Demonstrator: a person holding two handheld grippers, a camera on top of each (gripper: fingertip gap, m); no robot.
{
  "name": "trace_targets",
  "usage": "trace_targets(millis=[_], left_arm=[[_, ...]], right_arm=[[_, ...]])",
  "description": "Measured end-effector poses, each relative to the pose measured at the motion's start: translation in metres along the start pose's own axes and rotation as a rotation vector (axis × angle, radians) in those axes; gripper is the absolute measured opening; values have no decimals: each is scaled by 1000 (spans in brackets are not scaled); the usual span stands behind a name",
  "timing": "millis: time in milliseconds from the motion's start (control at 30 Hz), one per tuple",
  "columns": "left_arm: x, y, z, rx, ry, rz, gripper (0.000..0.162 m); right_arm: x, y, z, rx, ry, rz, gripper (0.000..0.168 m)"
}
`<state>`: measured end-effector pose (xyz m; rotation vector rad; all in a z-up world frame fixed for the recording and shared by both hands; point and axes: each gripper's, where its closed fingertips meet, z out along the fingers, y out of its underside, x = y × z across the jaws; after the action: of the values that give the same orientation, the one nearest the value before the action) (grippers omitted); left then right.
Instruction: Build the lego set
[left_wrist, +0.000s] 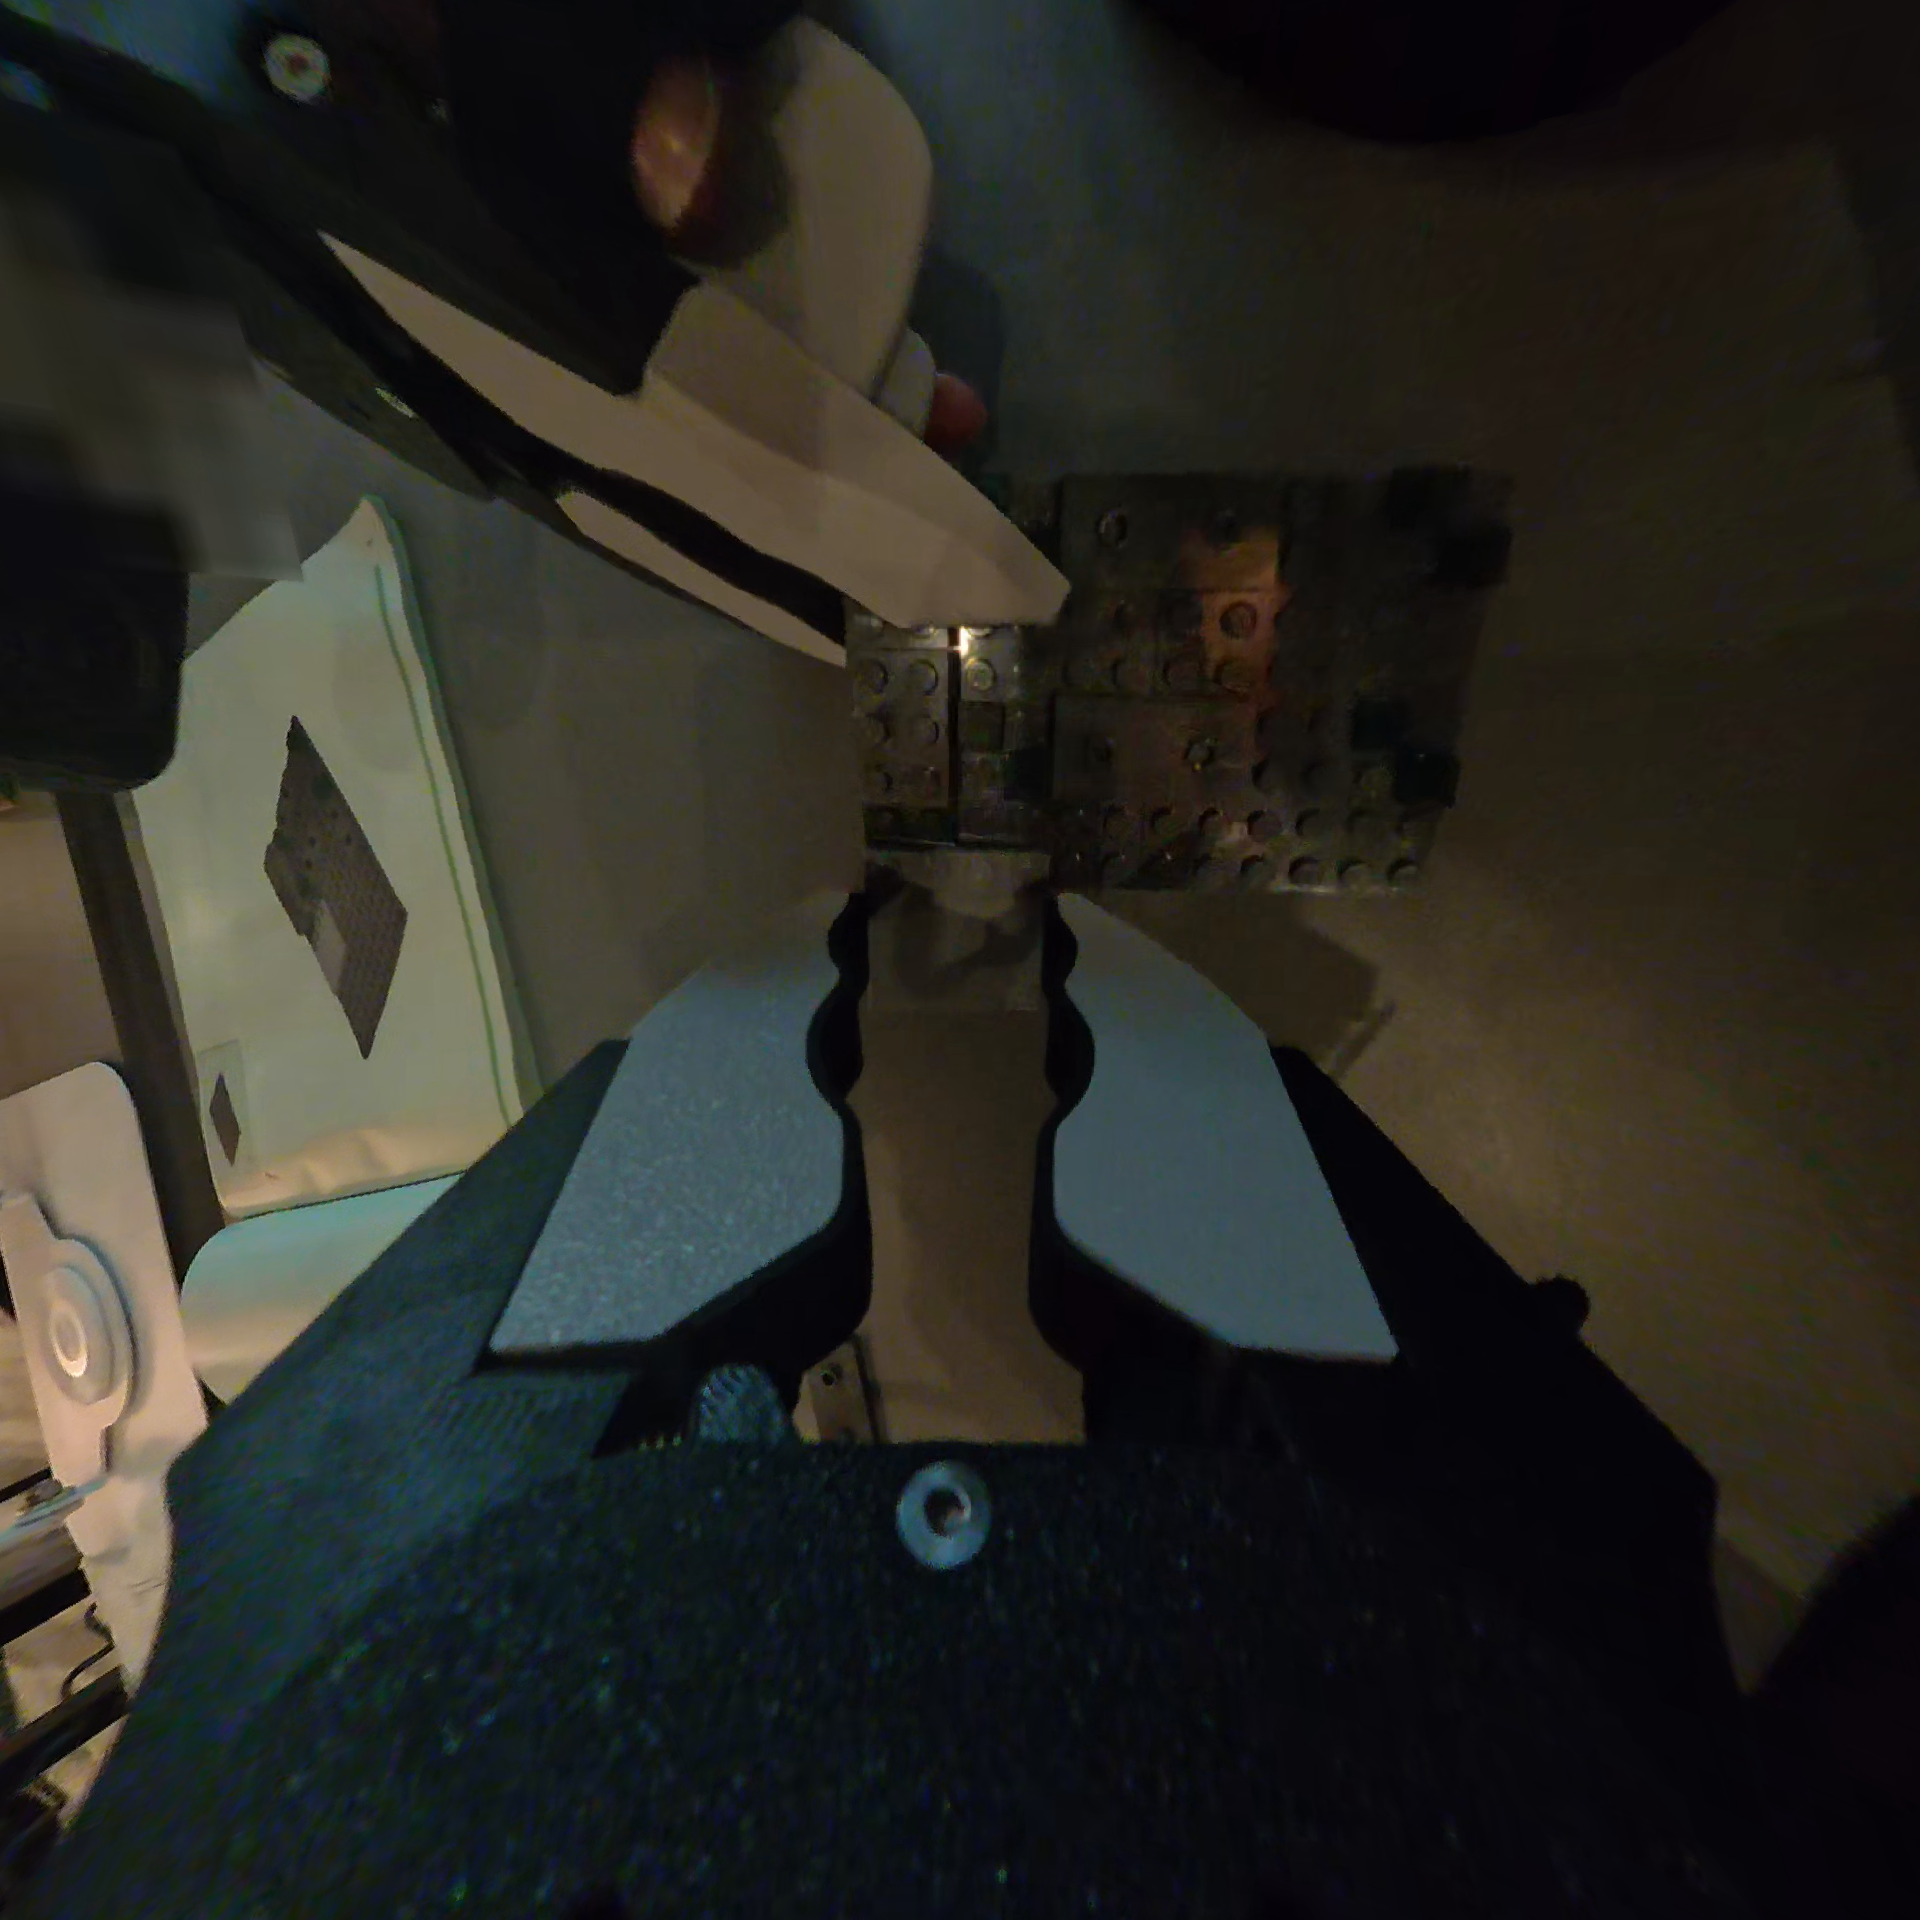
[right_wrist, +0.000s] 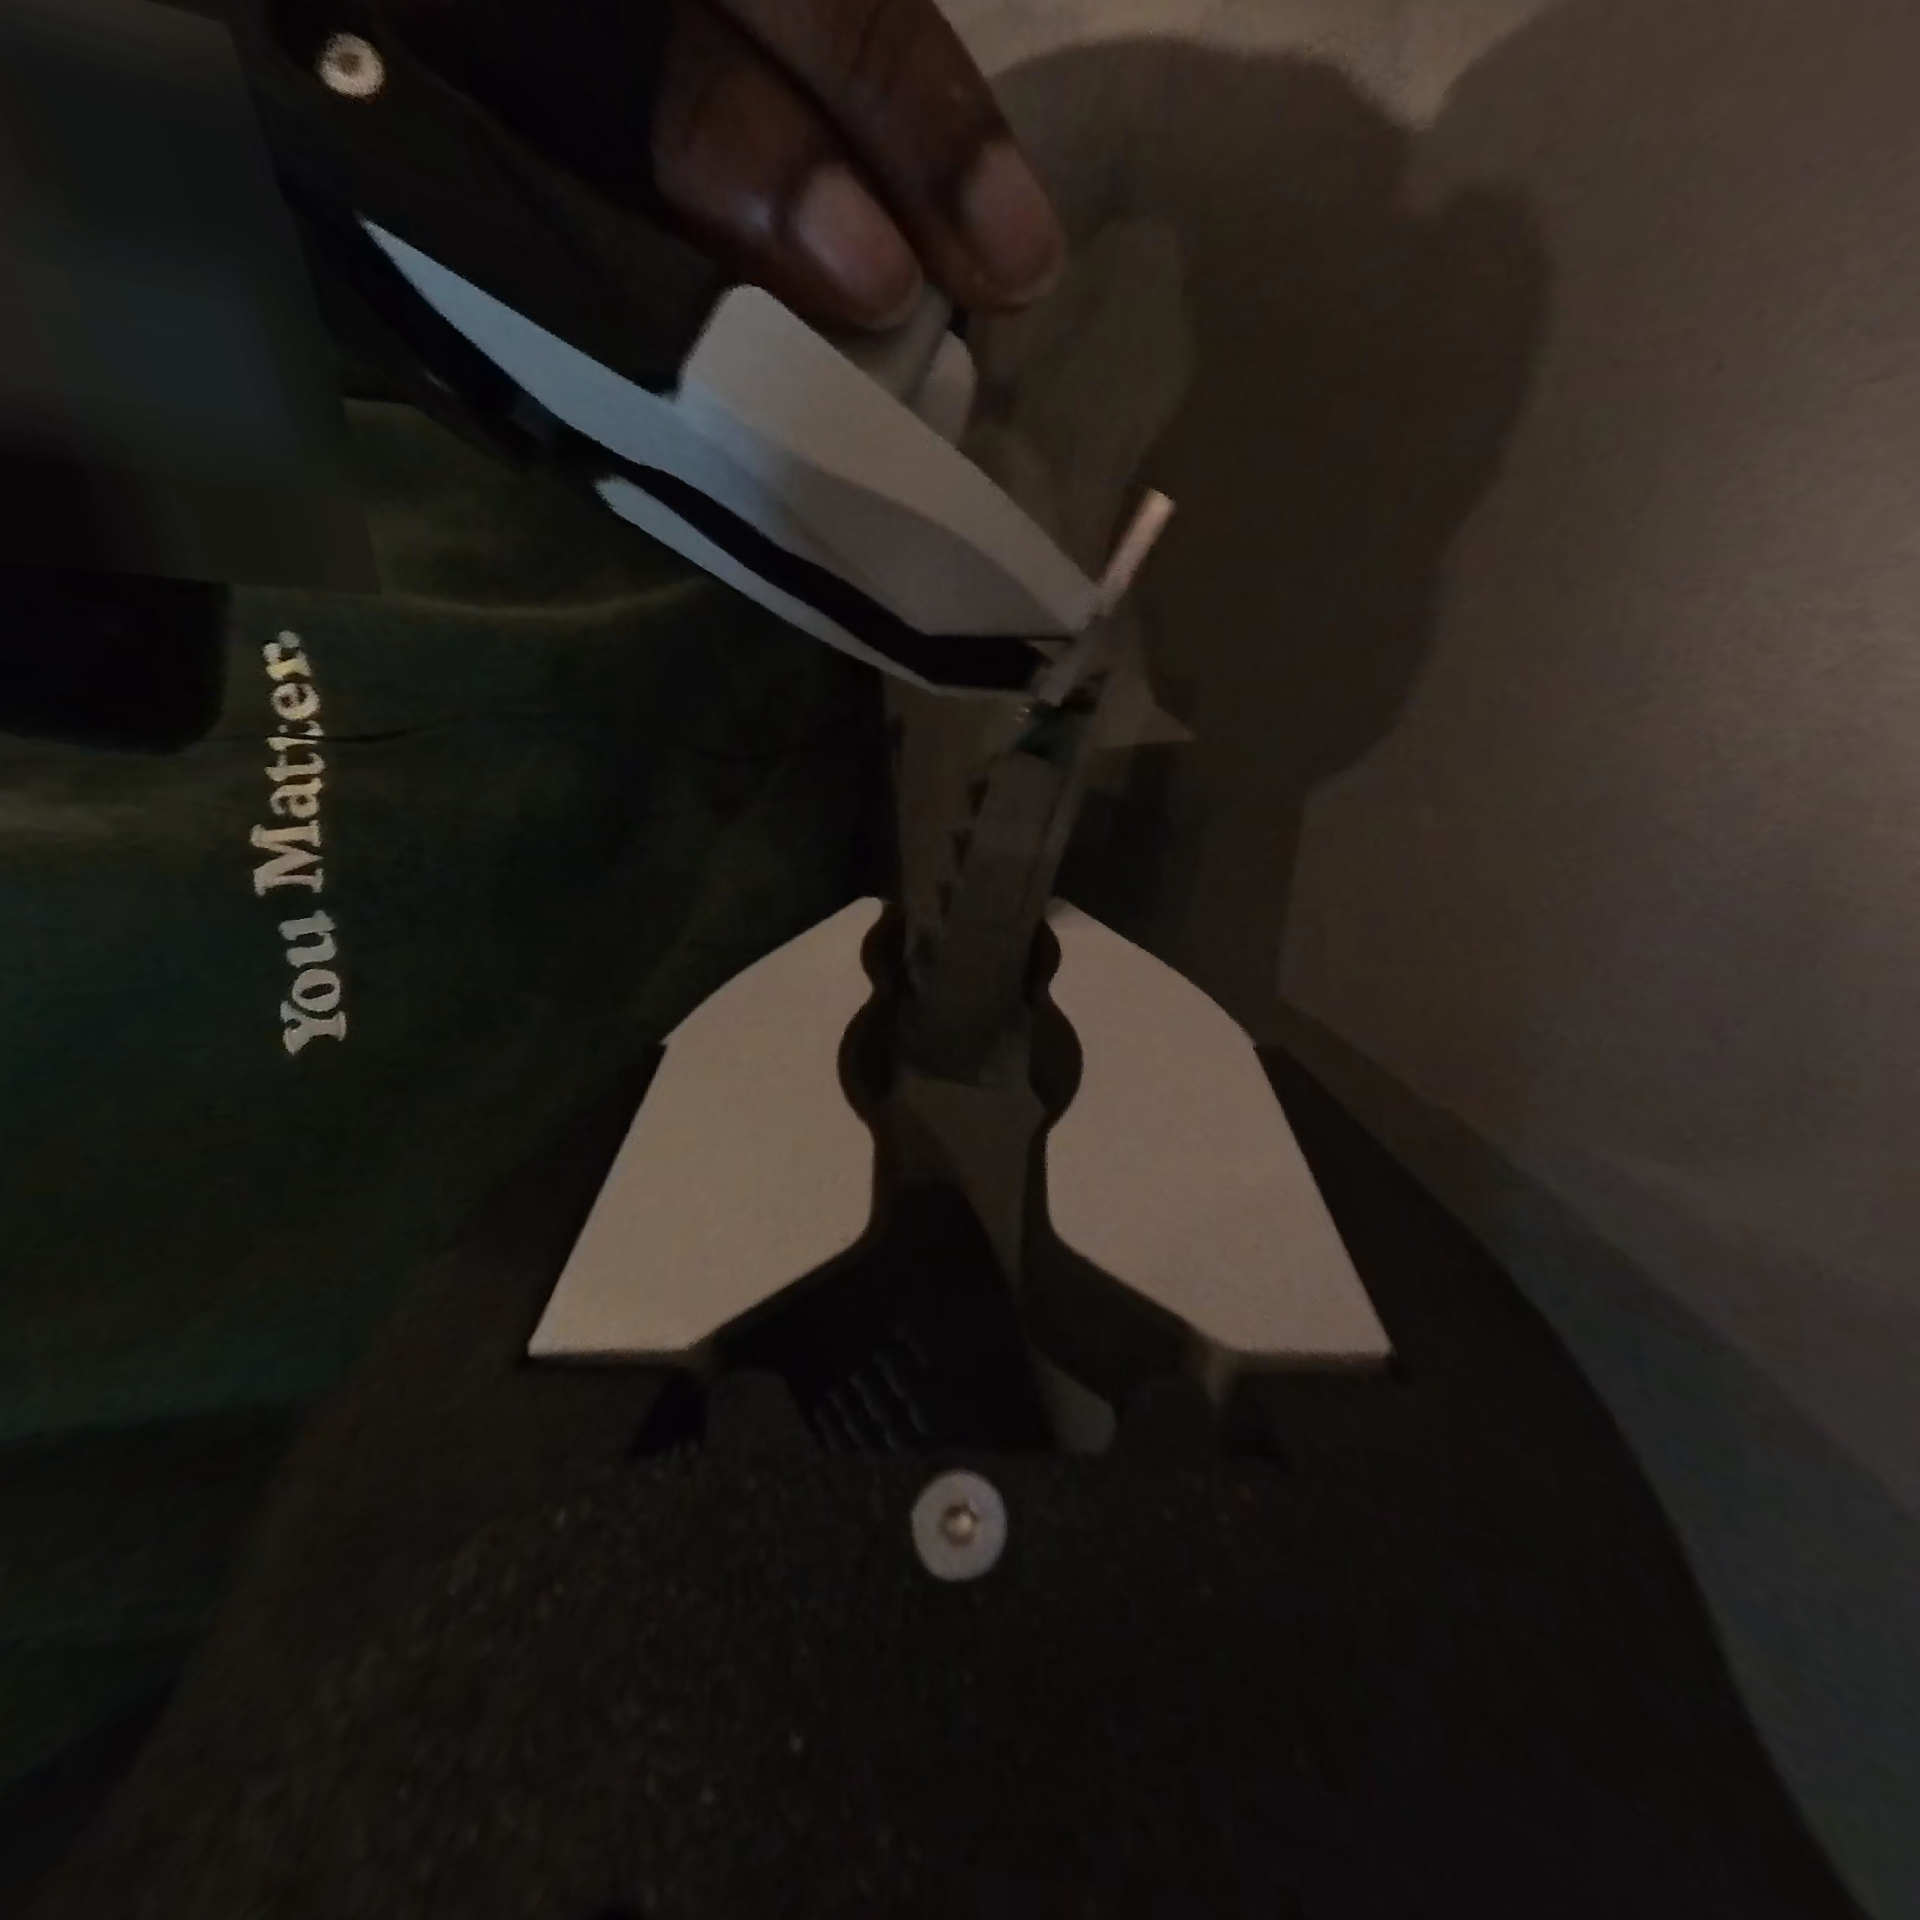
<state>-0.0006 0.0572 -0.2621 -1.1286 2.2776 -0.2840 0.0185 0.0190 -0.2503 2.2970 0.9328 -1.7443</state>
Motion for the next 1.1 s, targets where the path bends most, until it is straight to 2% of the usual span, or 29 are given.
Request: trace_targets(millis=[233,300,533,800,1100], left_arm=[[-1,0,-1,4,-11,-7,31],[-1,2,-1,-7,-14,-8,31],[2,3,4,-15,-22,-16,31],[1,7,3,-12,-36,-42,31],[4,20,5,49,61,-213,32]], right_arm=[[-7,-4,-2,25,-57,-49,25],[-14,-6,-2,36,-95,-57,33],[-16,-7,1,21,-101,-44,43],[-11,1,-1,8,-98,-8,25],[-12,19,-7,-46,-87,-223,18]])
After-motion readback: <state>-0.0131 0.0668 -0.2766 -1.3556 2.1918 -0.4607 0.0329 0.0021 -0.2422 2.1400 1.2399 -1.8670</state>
